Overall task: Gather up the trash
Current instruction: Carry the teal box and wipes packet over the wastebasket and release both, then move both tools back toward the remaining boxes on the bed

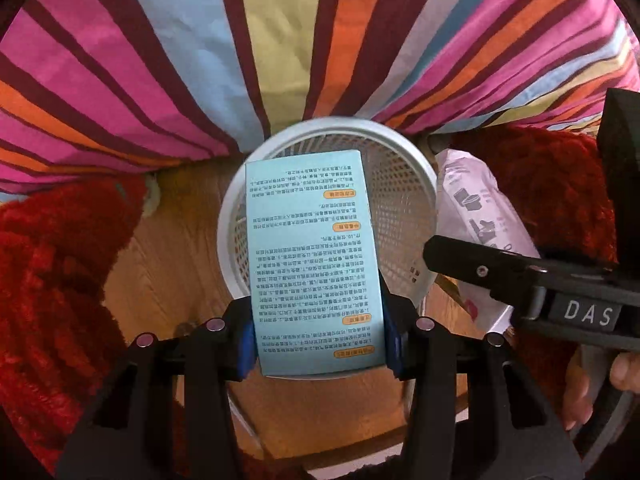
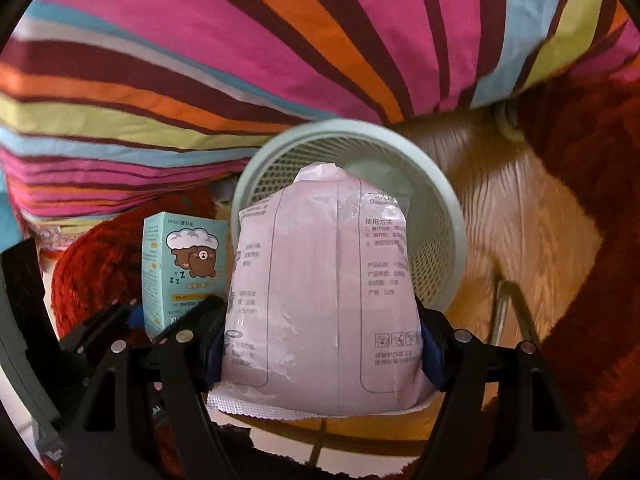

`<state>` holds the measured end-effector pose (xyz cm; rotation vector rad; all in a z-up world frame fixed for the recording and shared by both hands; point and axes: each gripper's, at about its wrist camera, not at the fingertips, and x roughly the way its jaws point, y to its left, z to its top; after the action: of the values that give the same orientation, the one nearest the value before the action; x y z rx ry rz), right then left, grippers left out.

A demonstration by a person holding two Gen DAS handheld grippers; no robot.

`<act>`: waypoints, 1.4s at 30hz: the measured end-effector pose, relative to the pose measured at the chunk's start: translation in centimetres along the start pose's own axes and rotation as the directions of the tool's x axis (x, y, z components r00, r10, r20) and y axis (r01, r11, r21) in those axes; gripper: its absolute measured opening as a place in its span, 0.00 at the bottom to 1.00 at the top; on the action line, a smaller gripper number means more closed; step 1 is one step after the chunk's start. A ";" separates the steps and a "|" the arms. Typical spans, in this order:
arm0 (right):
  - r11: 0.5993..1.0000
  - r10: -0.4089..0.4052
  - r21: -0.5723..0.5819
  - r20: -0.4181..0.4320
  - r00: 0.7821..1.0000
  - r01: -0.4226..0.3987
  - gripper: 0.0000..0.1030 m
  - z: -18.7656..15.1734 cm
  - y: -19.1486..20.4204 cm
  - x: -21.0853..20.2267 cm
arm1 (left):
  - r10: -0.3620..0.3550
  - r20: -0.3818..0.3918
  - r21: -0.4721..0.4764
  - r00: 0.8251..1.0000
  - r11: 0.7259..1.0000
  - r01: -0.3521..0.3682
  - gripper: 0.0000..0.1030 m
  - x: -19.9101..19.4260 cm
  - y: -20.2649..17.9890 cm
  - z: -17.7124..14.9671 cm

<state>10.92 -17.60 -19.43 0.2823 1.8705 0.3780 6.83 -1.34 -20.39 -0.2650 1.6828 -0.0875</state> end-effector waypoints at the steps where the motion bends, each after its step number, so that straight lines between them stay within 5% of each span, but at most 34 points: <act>1: 1.000 -0.007 0.003 -0.006 1.000 0.007 0.68 0.0 0.3 0.1 | 0.003 -0.012 0.003 1.000 1.000 -0.003 0.47 0.3 -0.1 0.2; 13: 0.997 -0.026 0.067 -0.048 0.999 0.029 0.70 0.8 -0.4 1.9 | 0.010 -0.119 -0.024 0.993 1.000 -0.013 0.51 2.2 0.6 0.2; 17: 0.997 -0.014 0.079 -0.052 0.999 0.019 0.92 1.0 -0.5 2.3 | 0.024 -0.135 -0.041 0.991 0.999 -0.030 0.68 2.3 0.7 0.3; 21: 0.996 -0.017 0.084 -0.034 0.999 0.020 0.92 1.1 -0.5 2.1 | 0.030 -0.133 -0.053 0.991 0.998 -0.037 0.71 2.2 1.0 0.1; 36: 0.997 0.000 0.075 0.110 0.994 -0.008 0.92 0.6 -0.4 -0.5 | 0.037 0.007 -0.089 0.999 0.995 -0.036 0.71 -1.5 1.2 -0.8; 42: 0.999 0.040 -0.007 0.282 0.959 -0.040 0.92 -0.8 0.8 -4.5 | 0.055 0.150 -0.087 0.987 0.995 -0.042 0.71 -5.3 1.5 -1.7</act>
<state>11.60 -18.62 -14.93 0.3548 1.5858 0.3476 5.53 1.13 -15.40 -0.2860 1.5419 0.0385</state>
